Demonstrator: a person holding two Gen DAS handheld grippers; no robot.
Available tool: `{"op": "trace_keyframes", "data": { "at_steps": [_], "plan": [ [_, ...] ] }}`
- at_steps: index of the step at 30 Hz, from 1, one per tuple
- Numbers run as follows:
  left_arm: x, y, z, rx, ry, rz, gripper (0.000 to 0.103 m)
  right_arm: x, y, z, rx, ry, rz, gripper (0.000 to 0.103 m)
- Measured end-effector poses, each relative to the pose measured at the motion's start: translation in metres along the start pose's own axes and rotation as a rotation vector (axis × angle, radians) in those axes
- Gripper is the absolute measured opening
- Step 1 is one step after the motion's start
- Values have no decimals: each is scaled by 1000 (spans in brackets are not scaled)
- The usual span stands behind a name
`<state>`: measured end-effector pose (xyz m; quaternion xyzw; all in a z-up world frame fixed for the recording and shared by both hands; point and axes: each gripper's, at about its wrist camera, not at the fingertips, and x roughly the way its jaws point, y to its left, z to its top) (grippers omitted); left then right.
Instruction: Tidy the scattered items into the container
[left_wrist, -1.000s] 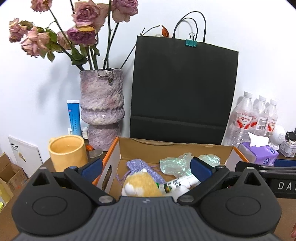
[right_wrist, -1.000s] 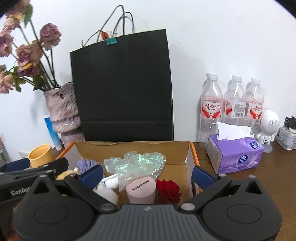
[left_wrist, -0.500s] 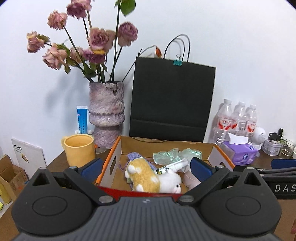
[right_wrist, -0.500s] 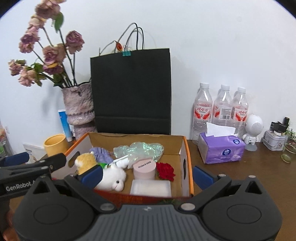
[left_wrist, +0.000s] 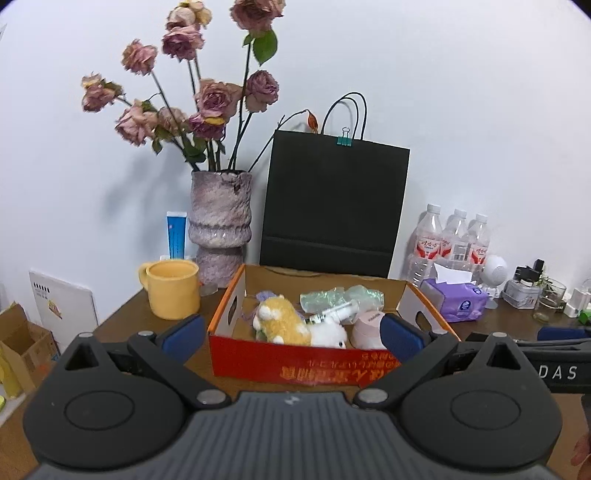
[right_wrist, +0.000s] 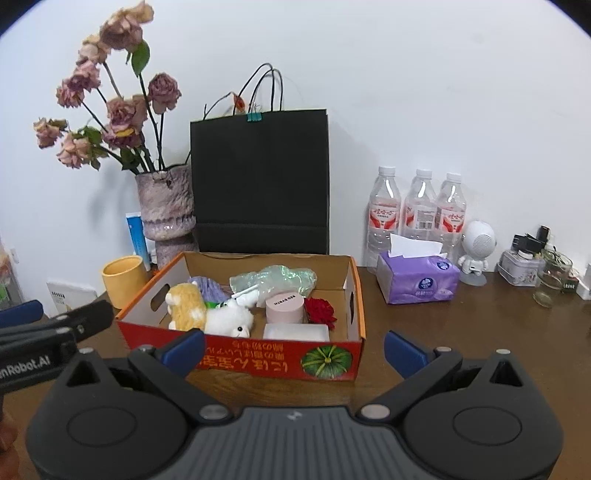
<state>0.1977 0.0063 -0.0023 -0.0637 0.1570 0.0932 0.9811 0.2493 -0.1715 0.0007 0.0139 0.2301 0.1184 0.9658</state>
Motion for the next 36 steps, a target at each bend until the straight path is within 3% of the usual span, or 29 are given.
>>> {"op": "trace_keyframes", "data": {
  "at_steps": [6,12,19,36],
  "plan": [
    [-9,-3,-14,24,-7,-36,103,-8,-3,-12,33,-6,-13,103],
    [-19,-2,-22,32,-55,11,103,-12,7,-20,-15,-13,-7,103],
    [-8,8,-29,7,-5,30,103,-8,17,-29,-37,-14,-18,103],
    [-5,6,-37,7,-1,45,103,-3,17,-36,-22,-25,-41,103]
  ]
}}
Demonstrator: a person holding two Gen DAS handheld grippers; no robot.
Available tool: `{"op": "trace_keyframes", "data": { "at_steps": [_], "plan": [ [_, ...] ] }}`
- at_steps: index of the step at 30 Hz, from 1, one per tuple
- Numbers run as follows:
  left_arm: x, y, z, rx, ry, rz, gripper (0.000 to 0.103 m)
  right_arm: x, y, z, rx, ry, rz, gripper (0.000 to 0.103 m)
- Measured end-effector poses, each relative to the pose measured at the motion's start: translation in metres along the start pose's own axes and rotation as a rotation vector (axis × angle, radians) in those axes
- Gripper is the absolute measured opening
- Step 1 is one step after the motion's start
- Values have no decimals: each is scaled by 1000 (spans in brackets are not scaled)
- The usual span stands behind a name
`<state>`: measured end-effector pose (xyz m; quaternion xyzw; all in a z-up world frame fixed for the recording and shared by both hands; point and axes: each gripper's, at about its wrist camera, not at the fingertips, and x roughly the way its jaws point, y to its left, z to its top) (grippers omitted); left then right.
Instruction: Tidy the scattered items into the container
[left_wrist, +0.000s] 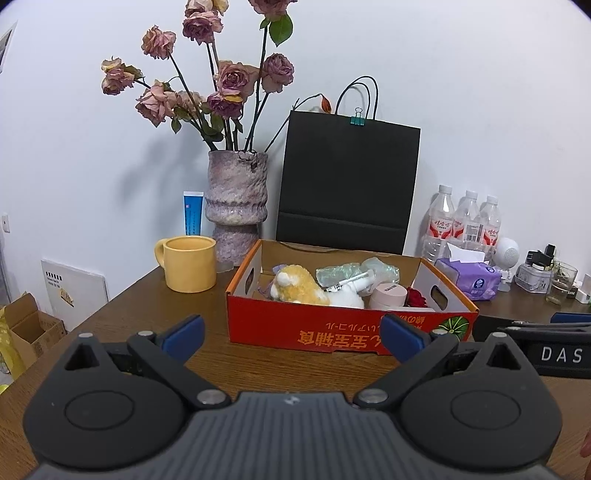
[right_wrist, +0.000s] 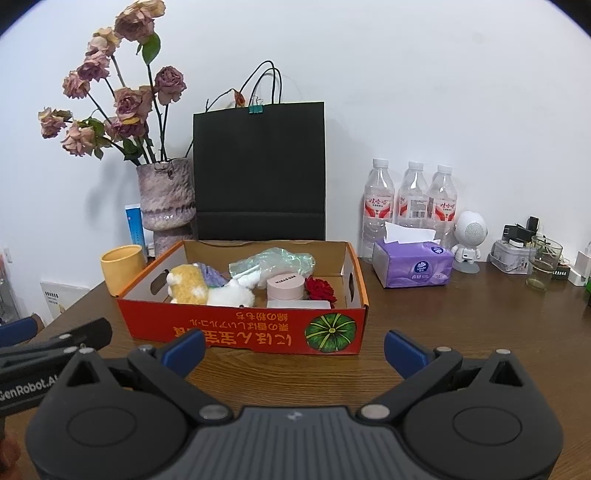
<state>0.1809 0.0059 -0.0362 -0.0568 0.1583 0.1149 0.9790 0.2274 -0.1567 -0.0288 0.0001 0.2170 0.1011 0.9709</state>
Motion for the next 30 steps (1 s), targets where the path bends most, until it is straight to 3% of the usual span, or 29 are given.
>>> {"op": "trace_keyframes", "data": {
  "at_steps": [30],
  "plan": [
    [0,-1,-2,0,6,18,103,2,-4,-1,1,5,7,103]
  ]
}}
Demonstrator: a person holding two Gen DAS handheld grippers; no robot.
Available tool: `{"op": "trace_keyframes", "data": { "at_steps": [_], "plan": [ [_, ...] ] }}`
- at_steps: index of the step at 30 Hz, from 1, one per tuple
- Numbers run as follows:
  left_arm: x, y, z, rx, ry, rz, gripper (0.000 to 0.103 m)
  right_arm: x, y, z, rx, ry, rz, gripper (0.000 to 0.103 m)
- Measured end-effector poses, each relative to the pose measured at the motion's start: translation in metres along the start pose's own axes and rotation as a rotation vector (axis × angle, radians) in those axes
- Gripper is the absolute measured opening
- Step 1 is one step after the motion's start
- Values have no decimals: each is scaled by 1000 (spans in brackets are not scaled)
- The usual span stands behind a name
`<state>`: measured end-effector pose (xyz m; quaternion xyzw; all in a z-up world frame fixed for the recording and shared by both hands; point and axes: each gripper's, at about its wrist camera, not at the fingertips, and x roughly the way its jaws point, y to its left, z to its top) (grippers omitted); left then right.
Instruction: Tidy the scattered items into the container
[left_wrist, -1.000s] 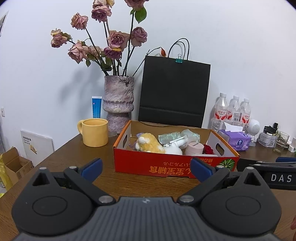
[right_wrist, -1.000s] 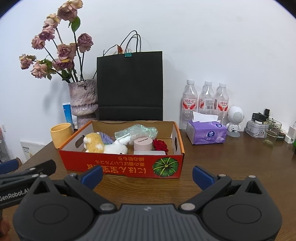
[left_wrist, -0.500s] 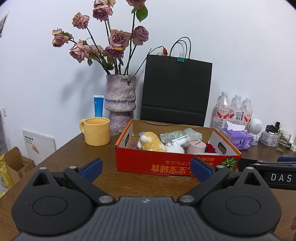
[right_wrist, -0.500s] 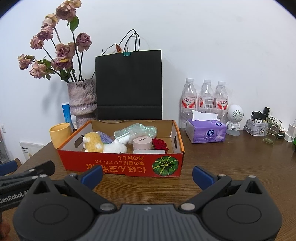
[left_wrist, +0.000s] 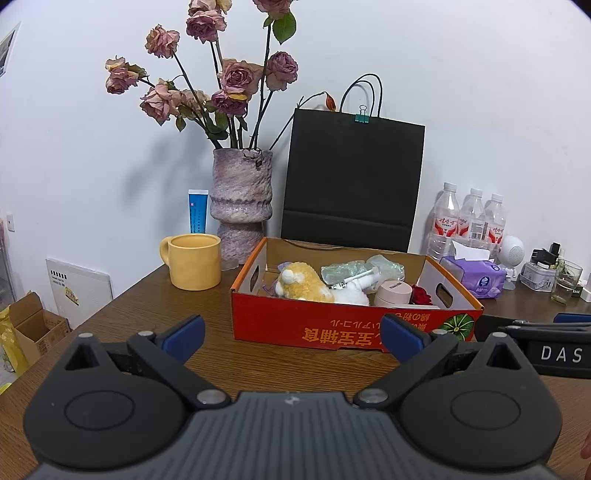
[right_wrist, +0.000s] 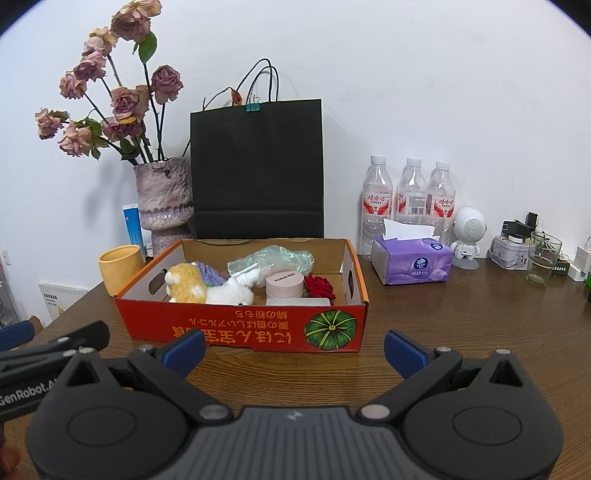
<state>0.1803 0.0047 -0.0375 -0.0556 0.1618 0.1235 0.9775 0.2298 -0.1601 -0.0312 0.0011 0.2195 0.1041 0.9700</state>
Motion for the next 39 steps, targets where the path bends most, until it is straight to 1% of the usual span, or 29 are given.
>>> {"op": "trace_keyframes", "data": {
  "at_steps": [9,39],
  "plan": [
    [-3,1,1,-1,-9,-1,103,-4,2,1,-3,-8,-3,103],
    [0,2,-1,-4,7,7,103,-1,1,0,-4,6,-3,103]
  ]
}}
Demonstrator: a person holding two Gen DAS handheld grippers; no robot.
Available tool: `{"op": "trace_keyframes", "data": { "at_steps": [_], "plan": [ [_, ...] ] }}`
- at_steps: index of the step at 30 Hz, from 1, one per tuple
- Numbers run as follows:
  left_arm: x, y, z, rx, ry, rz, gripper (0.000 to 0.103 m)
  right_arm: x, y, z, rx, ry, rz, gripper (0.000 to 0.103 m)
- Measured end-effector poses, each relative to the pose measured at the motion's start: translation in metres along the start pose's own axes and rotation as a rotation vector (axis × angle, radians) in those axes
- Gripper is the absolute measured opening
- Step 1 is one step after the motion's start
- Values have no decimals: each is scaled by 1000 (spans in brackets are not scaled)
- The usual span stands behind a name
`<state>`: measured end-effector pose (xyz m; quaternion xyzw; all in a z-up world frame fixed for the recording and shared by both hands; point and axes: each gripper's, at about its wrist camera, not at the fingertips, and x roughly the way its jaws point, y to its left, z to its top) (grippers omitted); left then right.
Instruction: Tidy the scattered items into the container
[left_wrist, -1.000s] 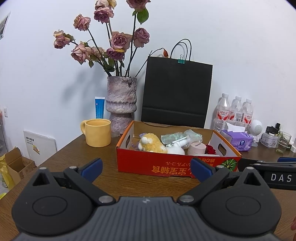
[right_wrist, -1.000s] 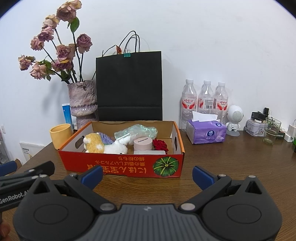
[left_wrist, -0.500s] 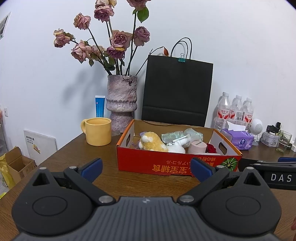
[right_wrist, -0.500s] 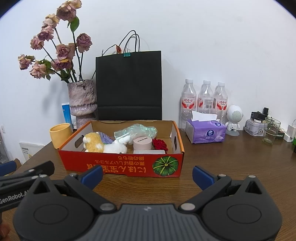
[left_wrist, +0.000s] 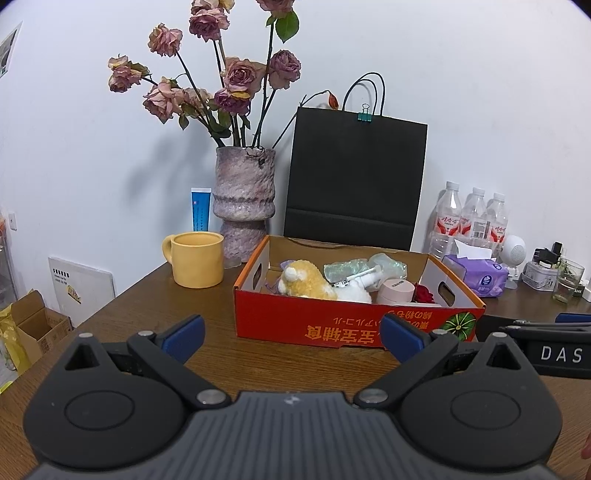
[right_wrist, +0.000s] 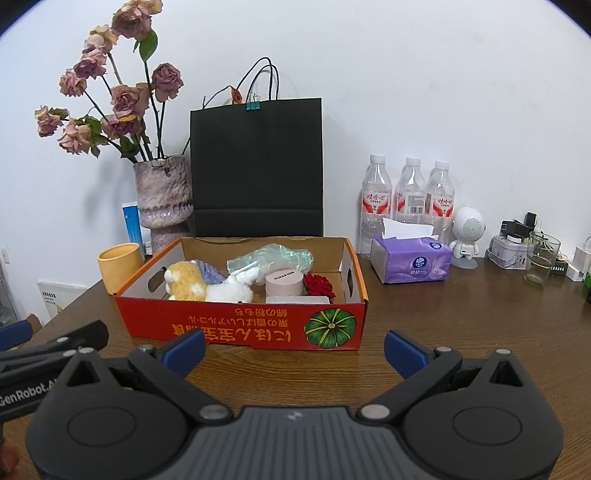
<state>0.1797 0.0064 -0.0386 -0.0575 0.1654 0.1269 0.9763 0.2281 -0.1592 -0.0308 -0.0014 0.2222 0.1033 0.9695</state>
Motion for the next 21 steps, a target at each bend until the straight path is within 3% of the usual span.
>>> {"op": "trace_keyframes", "data": {
  "at_steps": [21],
  "plan": [
    [2,0,-3,-17,16,-8,103,1,2,-2,1,9,-9,103]
  ]
}}
